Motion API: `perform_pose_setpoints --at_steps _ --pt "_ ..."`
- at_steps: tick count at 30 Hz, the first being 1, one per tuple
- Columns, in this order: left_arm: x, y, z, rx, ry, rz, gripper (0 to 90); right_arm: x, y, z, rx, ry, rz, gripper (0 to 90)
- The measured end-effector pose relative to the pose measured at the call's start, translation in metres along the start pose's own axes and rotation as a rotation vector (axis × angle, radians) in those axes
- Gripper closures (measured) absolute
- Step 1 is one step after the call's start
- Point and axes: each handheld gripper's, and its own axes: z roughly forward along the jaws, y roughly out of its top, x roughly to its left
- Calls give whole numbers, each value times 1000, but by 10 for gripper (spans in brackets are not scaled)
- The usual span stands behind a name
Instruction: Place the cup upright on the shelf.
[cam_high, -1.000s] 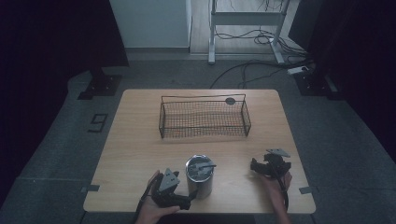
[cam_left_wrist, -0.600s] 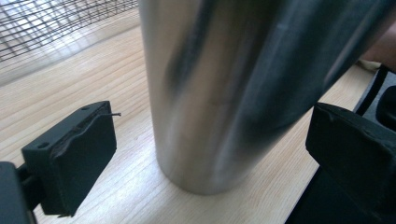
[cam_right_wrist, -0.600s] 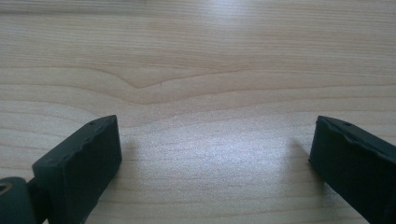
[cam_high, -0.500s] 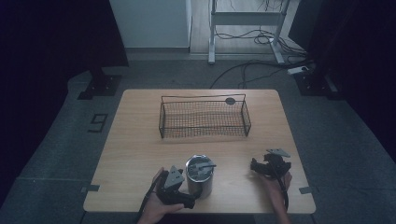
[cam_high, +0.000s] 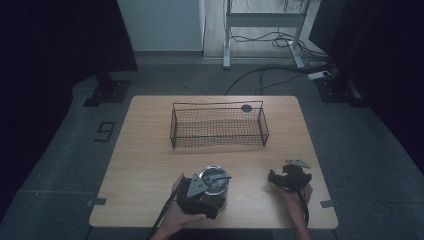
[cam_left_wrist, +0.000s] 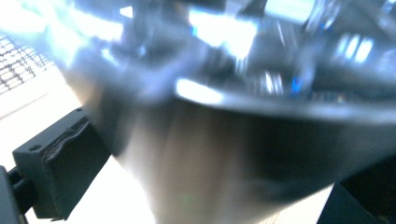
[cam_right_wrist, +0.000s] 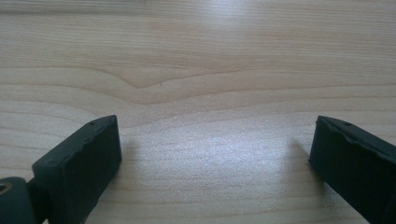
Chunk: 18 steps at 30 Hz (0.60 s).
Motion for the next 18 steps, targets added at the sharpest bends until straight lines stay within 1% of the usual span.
perform_pose_setpoints --at_steps 2,6,9,18 --pt "0 0 0 -15 6 9 19 0 0 0 0 0 0 20" --pt "-1 0 1 -26 7 11 28 0 0 0 0 0 0 20" --pt "0 0 1 -24 3 12 32 0 0 0 0 0 0 20" --pt "-1 -1 1 -33 13 10 36 0 0 0 0 0 0 20"
